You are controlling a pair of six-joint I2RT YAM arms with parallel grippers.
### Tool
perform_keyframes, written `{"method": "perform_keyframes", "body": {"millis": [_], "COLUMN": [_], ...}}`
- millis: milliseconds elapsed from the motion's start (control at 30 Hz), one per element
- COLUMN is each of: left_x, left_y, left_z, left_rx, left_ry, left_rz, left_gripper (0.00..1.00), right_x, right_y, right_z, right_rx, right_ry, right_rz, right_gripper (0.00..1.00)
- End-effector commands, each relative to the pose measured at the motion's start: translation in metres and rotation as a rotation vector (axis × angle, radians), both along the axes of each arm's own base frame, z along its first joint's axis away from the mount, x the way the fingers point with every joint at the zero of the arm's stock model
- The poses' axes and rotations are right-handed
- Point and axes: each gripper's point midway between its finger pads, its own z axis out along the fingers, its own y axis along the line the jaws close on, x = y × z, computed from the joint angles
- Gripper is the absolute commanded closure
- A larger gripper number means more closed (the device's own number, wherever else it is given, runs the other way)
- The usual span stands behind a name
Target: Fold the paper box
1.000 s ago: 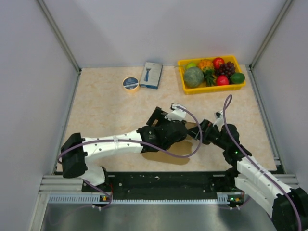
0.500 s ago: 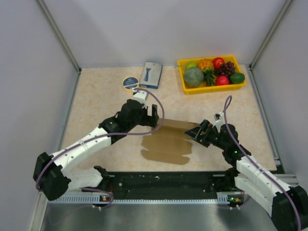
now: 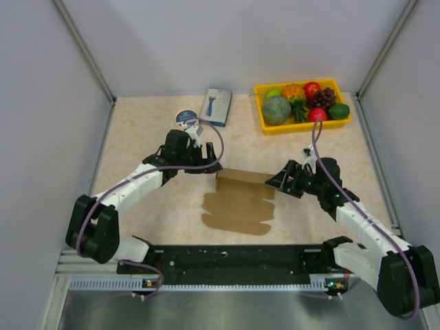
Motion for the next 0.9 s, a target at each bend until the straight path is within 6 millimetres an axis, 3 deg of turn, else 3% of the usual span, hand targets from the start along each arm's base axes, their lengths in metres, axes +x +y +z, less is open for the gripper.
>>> {"method": "perform_keyframes", "body": {"millis": [0,133,267,433,633,767,800,867], "left_x": [0.006,0.012,0.018,0.007,-0.006,-0.008,-0.008,-0.009], "left_y": [-0.021,-0.023,-0.025,-0.020,-0.021,-0.019,-0.018,-0.017], "left_z": [0.008,-0.001,-0.010,-0.032,-0.047,-0.046,-0.046,-0.047], "left_rx": [-0.114,-0.123,-0.117,-0.106,-0.139,-0.139,-0.138,-0.134], "left_ry": [-0.003,0.002,0.017,0.057,0.071,0.058,0.053,0.052], "left_rz": [-0.067,-0.054,-0.045,-0.029,-0.025,-0.008,-0.003,-0.004], "left_gripper": [0.17,0.24,0.37,0.53,0.62,0.65,0.65,0.66], "right_x": [0.014,0.023,0.033,0.037,0.045,0.038,0.025,0.024], "right_y": [-0.002,-0.004,0.001,0.002,0.005,-0.001,-0.007,-0.021], "right_z": [0.012,0.000,0.001,-0.001,-0.010,-0.007,-0.016,-0.007], "right_rx": [-0.001,-0.028,-0.026,-0.032,-0.043,-0.099,-0.134,-0.214], "right_ry": [-0.034,0.000,-0.006,-0.030,-0.022,0.002,0.073,0.045], "right_rz": [0.032,0.036,0.063,0.083,0.108,0.115,0.111,0.068], "right_gripper": [0.22,0.28,0.43,0.52,0.62,0.52,0.48,0.39]}}
